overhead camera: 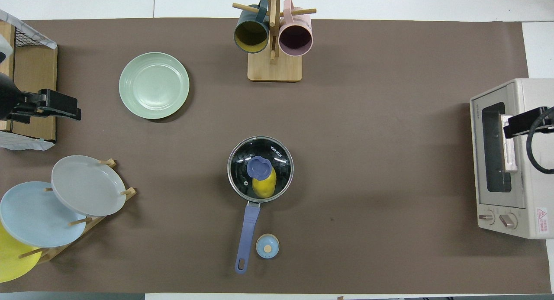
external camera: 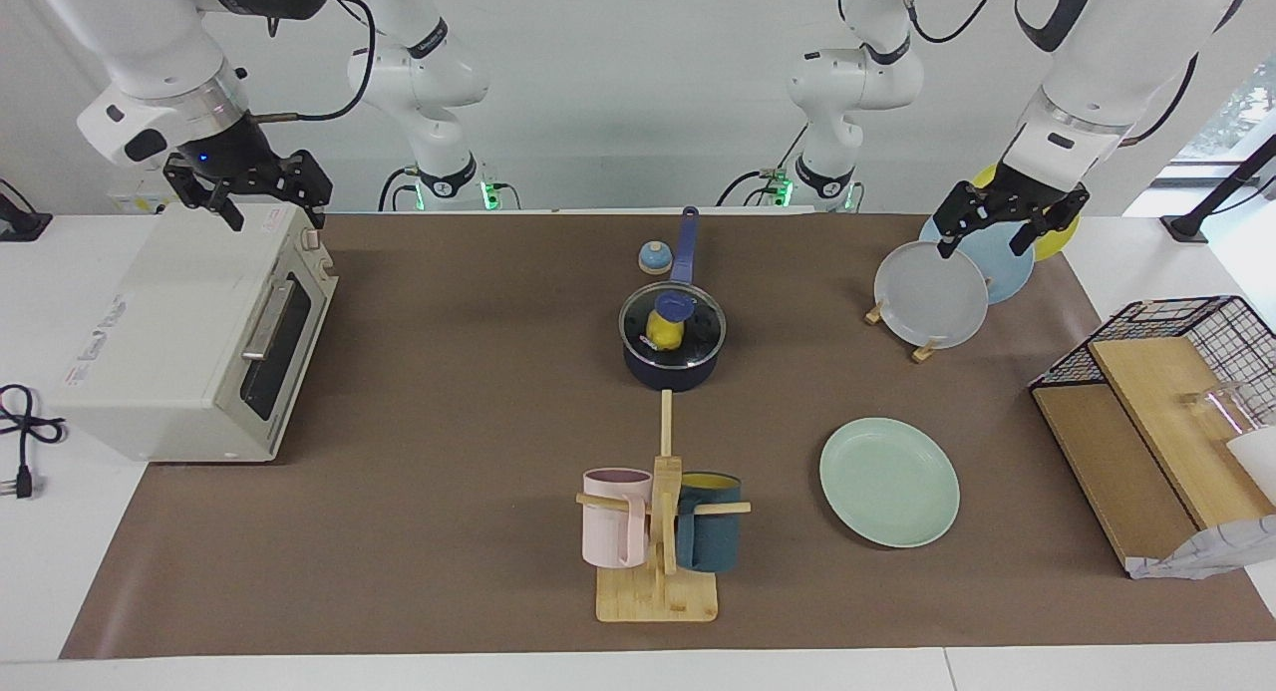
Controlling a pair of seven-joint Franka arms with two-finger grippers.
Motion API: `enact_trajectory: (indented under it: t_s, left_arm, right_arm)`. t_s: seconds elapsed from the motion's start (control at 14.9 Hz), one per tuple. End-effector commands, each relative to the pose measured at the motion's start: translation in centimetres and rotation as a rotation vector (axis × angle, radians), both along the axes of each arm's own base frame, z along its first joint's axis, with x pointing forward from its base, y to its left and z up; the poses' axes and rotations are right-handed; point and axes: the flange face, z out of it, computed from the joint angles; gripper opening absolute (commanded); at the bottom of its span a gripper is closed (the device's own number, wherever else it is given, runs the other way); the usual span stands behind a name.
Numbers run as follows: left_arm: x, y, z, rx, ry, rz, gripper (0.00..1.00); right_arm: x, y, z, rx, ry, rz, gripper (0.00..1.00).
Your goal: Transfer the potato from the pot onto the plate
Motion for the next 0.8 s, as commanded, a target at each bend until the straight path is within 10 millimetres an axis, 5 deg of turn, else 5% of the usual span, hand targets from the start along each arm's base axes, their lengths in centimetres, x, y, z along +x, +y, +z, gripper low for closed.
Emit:
enact_trajectory:
  t_s: [0.0, 0.74]
  left_arm:
    - [-0.6, 0.4, 0.1, 0.017, 0.007, 0.0, 1.0]
    - [-0.6, 0.4, 0.1, 0.017, 0.007, 0.0, 1.0]
  right_arm:
    - [-0.1, -0.1, -0.2, 0.019, -0.021, 0.02, 1.0]
    - [-0.1, 1.1, 0.0, 0.028, -0.027, -0.03, 1.0]
